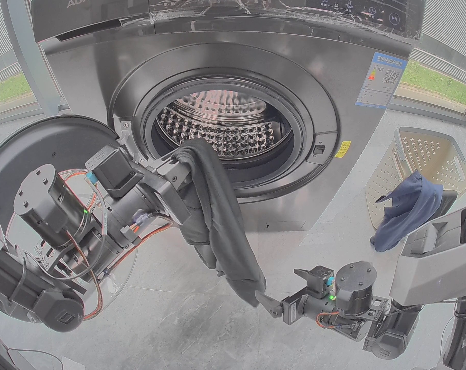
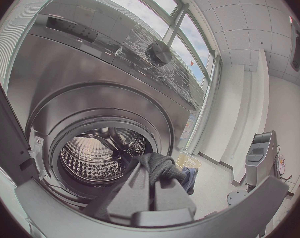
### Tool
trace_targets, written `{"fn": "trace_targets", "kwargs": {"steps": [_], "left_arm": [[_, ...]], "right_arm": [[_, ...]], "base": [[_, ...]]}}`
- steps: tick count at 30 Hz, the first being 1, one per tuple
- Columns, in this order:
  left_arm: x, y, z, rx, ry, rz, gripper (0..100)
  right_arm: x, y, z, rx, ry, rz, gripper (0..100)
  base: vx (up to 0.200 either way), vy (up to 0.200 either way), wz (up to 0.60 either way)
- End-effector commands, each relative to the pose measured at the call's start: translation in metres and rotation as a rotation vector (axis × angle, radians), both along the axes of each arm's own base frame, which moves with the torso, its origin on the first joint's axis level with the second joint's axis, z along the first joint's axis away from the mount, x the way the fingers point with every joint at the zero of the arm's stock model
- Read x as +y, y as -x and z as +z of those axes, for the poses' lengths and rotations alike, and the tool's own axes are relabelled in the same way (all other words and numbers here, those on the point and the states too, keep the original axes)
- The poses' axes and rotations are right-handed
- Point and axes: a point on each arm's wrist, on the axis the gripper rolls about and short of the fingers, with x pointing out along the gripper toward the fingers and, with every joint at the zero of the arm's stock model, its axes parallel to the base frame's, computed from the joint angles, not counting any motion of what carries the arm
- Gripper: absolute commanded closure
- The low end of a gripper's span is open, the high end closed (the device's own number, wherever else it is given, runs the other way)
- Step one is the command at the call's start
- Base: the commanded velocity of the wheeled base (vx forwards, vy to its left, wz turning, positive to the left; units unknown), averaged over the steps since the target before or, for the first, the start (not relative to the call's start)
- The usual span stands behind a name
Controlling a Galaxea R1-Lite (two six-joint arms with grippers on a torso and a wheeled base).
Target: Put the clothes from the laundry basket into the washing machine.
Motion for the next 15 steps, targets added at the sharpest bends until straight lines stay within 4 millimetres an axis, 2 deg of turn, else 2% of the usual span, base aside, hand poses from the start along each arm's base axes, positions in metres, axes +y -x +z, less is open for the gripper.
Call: {"fn": "trace_targets", "kwargs": {"steps": [1, 8, 12, 15], "left_arm": [[0.0, 0.001, 0.002, -0.006, 0.005, 0.0, 100], [-0.002, 0.002, 0.001, -0.005, 0.001, -0.011, 100], [-0.006, 0.009, 0.003, -0.011, 0.004, -0.038, 100], [-0.003, 0.017, 0.011, -0.032, 0.021, -0.047, 100]], "right_arm": [[-0.002, 0.007, -0.015, 0.049, 0.042, 0.01, 0], [0.0, 0.004, 0.001, -0.001, -0.005, 0.008, 0], [0.014, -0.008, 0.018, -0.076, -0.075, 0.018, 0], [0.034, -0.012, 0.035, -0.15, -0.145, 0.06, 0]], "base": [[0.0, 0.0, 0.0], [0.0, 0.0, 0.0], [0.0, 0.0, 0.0], [0.0, 0.0, 0.0]]}}
